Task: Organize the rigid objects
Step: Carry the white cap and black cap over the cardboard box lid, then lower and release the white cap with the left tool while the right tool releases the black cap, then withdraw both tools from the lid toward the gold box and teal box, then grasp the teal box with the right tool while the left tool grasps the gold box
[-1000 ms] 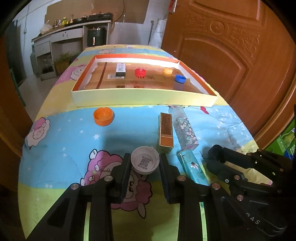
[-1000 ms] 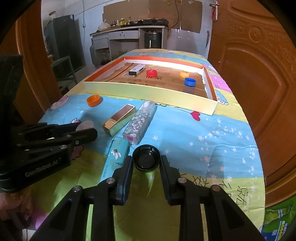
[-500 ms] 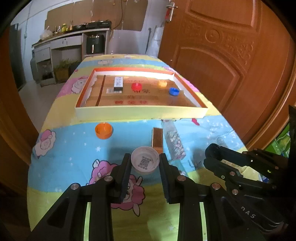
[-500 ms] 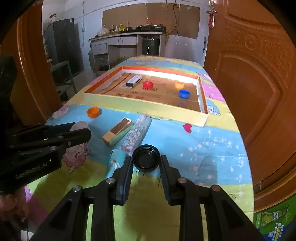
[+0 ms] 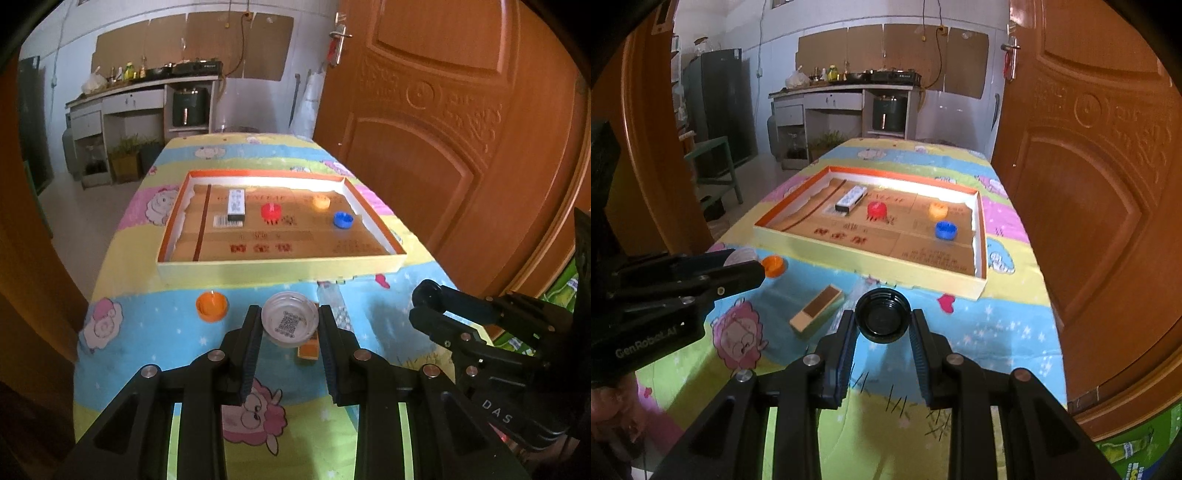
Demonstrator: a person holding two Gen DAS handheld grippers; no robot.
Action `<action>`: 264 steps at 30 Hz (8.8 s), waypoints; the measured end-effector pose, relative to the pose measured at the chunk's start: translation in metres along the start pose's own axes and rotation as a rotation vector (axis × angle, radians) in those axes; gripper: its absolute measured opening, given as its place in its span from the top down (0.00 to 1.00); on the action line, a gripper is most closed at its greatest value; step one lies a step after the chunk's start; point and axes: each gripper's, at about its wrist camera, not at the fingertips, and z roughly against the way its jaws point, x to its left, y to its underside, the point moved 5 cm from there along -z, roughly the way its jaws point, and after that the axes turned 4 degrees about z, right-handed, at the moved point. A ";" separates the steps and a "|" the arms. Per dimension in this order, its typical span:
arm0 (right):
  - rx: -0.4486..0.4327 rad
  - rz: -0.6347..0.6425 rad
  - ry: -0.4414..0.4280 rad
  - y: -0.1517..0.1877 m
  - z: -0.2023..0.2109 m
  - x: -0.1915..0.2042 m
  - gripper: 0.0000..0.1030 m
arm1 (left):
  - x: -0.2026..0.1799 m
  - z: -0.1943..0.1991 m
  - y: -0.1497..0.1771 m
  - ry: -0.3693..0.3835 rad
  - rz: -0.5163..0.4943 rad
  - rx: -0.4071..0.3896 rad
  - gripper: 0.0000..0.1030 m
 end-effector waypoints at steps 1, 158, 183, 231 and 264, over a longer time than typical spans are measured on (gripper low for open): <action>-0.005 0.001 0.001 -0.003 0.000 -0.001 0.71 | 0.000 0.001 -0.003 -0.002 -0.001 -0.004 0.70; 0.188 -0.059 -0.140 -0.129 -0.171 -0.063 0.49 | 0.069 -0.131 -0.159 -0.170 0.071 0.071 0.53; 0.126 -0.018 -0.130 -0.098 -0.074 -0.032 0.49 | 0.038 -0.024 -0.109 -0.158 0.025 -0.008 0.53; 0.056 0.040 -0.108 0.011 0.019 0.042 0.49 | 0.014 0.055 0.022 -0.047 0.052 -0.022 0.53; 0.172 -0.021 -0.067 0.054 -0.048 0.045 0.78 | 0.012 -0.006 0.040 -0.019 0.023 0.089 0.53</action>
